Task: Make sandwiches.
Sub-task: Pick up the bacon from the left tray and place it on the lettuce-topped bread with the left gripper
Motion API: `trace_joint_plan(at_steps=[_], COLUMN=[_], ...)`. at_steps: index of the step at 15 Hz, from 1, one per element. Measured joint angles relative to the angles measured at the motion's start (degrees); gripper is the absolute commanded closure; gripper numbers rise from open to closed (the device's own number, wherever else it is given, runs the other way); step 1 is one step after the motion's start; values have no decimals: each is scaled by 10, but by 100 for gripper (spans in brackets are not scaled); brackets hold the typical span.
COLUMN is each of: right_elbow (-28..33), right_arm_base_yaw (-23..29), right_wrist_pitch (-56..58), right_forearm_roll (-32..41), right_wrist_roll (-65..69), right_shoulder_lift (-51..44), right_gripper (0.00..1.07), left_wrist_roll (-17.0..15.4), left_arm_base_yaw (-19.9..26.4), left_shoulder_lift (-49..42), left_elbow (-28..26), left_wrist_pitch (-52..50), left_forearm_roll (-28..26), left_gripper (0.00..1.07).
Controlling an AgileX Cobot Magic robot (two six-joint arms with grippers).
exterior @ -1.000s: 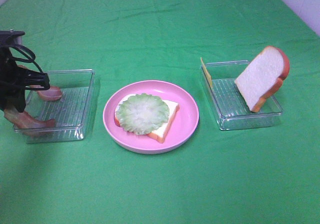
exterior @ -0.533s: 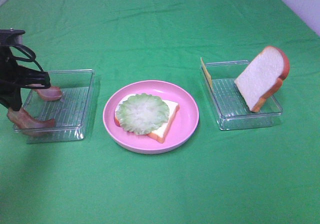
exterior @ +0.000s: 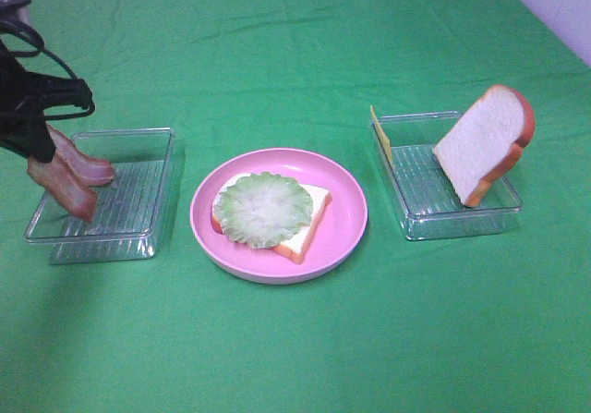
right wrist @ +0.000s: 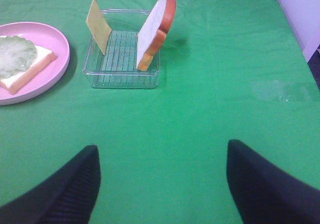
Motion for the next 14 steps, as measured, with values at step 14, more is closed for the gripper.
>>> trace_joint_plan(at_steps=[14], right_elbow=[0], right_arm_base_yaw=[0], right_wrist_pitch=[-1], right_forearm_roll=[0], right_wrist_roll=[0], right_shoulder_lift=[0], right_gripper=[39], left_wrist_roll=[584], left_arm_base_yaw=[-97], left_shoulder_lift=[83], left_elbow=[0], left_wrist_pitch=[-45], left_forearm_roll=[-797], left_gripper=[107])
